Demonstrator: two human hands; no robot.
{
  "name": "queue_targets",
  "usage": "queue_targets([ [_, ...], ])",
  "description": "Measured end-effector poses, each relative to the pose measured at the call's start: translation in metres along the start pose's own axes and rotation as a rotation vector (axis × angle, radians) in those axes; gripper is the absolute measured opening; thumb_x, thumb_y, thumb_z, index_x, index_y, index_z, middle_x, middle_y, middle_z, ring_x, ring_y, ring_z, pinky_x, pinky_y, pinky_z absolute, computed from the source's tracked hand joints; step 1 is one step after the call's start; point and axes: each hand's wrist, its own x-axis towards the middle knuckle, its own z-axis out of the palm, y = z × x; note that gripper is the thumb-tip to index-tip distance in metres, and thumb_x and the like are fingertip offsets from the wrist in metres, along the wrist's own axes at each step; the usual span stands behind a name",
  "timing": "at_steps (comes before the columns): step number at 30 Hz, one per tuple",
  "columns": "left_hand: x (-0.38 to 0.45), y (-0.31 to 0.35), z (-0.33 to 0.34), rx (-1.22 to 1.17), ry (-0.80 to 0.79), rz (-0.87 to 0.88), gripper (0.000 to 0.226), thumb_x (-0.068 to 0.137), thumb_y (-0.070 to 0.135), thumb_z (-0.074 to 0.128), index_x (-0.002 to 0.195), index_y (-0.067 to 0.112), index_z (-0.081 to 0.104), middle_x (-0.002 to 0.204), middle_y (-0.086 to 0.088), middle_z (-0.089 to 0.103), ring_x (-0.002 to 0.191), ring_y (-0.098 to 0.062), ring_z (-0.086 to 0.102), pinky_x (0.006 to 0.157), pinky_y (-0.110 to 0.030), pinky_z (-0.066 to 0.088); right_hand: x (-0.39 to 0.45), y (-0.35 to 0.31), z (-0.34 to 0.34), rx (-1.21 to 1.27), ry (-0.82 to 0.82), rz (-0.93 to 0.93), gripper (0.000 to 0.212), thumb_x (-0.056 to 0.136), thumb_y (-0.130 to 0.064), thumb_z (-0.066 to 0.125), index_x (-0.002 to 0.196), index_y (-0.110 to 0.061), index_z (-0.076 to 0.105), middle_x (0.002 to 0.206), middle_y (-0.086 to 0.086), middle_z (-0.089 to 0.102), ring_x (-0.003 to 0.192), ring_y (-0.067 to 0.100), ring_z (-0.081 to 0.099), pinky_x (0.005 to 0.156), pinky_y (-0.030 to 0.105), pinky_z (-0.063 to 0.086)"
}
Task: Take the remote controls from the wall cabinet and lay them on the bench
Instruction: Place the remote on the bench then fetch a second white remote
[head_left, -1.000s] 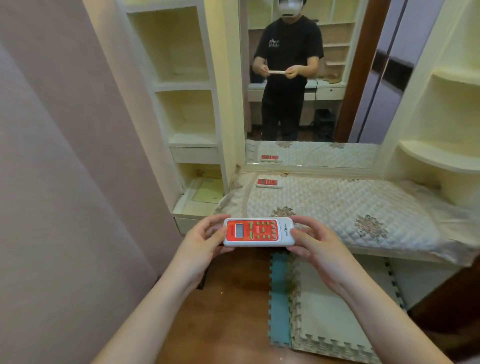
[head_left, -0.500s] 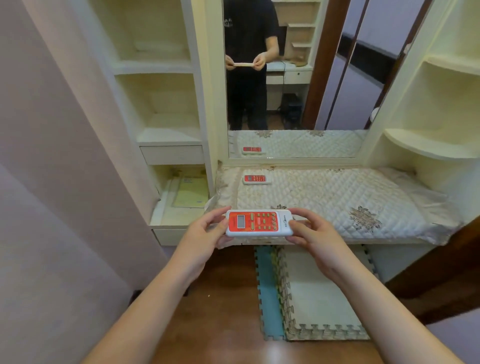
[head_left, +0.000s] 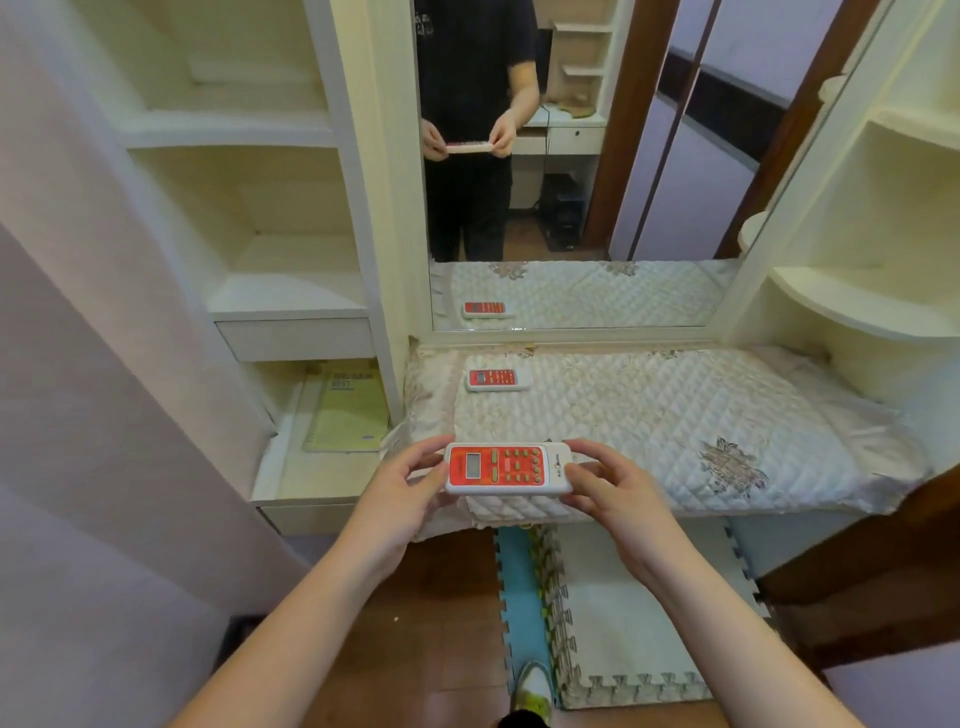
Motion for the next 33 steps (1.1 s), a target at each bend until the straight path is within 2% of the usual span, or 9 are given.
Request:
queue_targets([
  [4, 0.049, -0.013, 0.017, 0.01, 0.028, -0.056, 0.031, 0.093, 0.017, 0.061, 0.124, 0.021, 0.064, 0.118, -0.007, 0.064, 0.095, -0.012, 0.071, 0.08, -0.028, 0.058, 0.047, 0.007, -0.014, -0.052, 0.006, 0.021, 0.025, 0.094, -0.011, 0.055, 0.113, -0.023, 0.065, 0.097, 0.009, 0.071, 0.088, 0.018, 0.071, 0.07, 0.025, 0.057],
  [7, 0.086, -0.019, 0.031, 0.023, 0.044, -0.077, 0.03, 0.095, 0.013, 0.058, 0.124, 0.018, 0.064, 0.118, -0.011, 0.062, 0.093, -0.013, 0.071, 0.078, -0.025, 0.058, 0.088, 0.012, -0.028, -0.089, 0.009, 0.025, 0.026, 0.093, -0.012, 0.056, 0.115, -0.022, 0.066, 0.098, 0.009, 0.07, 0.088, 0.019, 0.071, 0.074, 0.028, 0.058],
  [13, 0.139, -0.034, 0.051, 0.058, 0.11, -0.148, 0.029, 0.094, 0.008, 0.059, 0.121, 0.017, 0.064, 0.114, -0.013, 0.056, 0.097, -0.018, 0.067, 0.077, -0.026, 0.059, 0.154, 0.025, -0.046, -0.142, -0.014, 0.068, 0.028, 0.093, -0.012, 0.056, 0.119, -0.02, 0.063, 0.1, 0.009, 0.068, 0.088, 0.015, 0.07, 0.074, 0.024, 0.057],
  [19, 0.174, -0.055, 0.056, 0.108, 0.18, -0.208, 0.032, 0.095, 0.006, 0.057, 0.126, 0.013, 0.058, 0.114, -0.014, 0.055, 0.101, -0.022, 0.065, 0.073, -0.022, 0.059, 0.197, 0.049, -0.044, -0.183, -0.009, 0.112, 0.029, 0.093, -0.009, 0.055, 0.119, -0.017, 0.063, 0.097, 0.01, 0.068, 0.088, 0.021, 0.068, 0.077, 0.031, 0.059],
  [22, 0.189, -0.068, 0.051, 0.138, 0.22, -0.227, 0.032, 0.095, 0.006, 0.055, 0.127, 0.011, 0.056, 0.114, -0.014, 0.056, 0.102, -0.025, 0.065, 0.073, -0.022, 0.059, 0.213, 0.064, -0.039, -0.221, -0.002, 0.151, 0.03, 0.092, -0.01, 0.056, 0.119, -0.019, 0.064, 0.094, 0.008, 0.068, 0.087, 0.022, 0.068, 0.08, 0.043, 0.058],
  [24, 0.198, -0.076, 0.045, 0.144, 0.233, -0.236, 0.029, 0.096, 0.009, 0.055, 0.126, 0.01, 0.057, 0.113, -0.015, 0.059, 0.101, -0.025, 0.066, 0.077, -0.025, 0.059, 0.222, 0.071, -0.034, -0.236, 0.005, 0.171, 0.03, 0.092, -0.01, 0.056, 0.118, -0.022, 0.064, 0.093, 0.007, 0.068, 0.087, 0.023, 0.068, 0.08, 0.044, 0.058],
  [27, 0.212, -0.092, 0.037, 0.162, 0.234, -0.273, 0.029, 0.098, 0.013, 0.054, 0.125, 0.006, 0.058, 0.115, -0.014, 0.062, 0.104, -0.025, 0.066, 0.086, -0.036, 0.057, 0.232, 0.078, -0.025, -0.275, 0.02, 0.18, 0.028, 0.092, -0.01, 0.055, 0.116, -0.022, 0.064, 0.093, 0.007, 0.068, 0.086, 0.022, 0.067, 0.078, 0.038, 0.058],
  [30, 0.226, -0.106, 0.029, 0.193, 0.197, -0.339, 0.026, 0.096, 0.011, 0.055, 0.12, 0.007, 0.062, 0.114, -0.012, 0.068, 0.103, -0.021, 0.067, 0.091, -0.037, 0.055, 0.242, 0.088, -0.016, -0.359, 0.043, 0.2, 0.031, 0.091, -0.011, 0.054, 0.119, -0.021, 0.064, 0.091, 0.006, 0.069, 0.085, 0.025, 0.067, 0.08, 0.045, 0.057],
  [33, 0.239, -0.118, 0.021, 0.229, 0.145, -0.385, 0.032, 0.087, 0.006, 0.059, 0.119, 0.011, 0.063, 0.111, -0.009, 0.071, 0.103, -0.02, 0.068, 0.096, -0.043, 0.053, 0.252, 0.098, -0.008, -0.427, 0.06, 0.242, 0.03, 0.092, -0.01, 0.054, 0.119, -0.018, 0.063, 0.094, 0.005, 0.068, 0.079, 0.017, 0.064, 0.077, 0.039, 0.056],
])
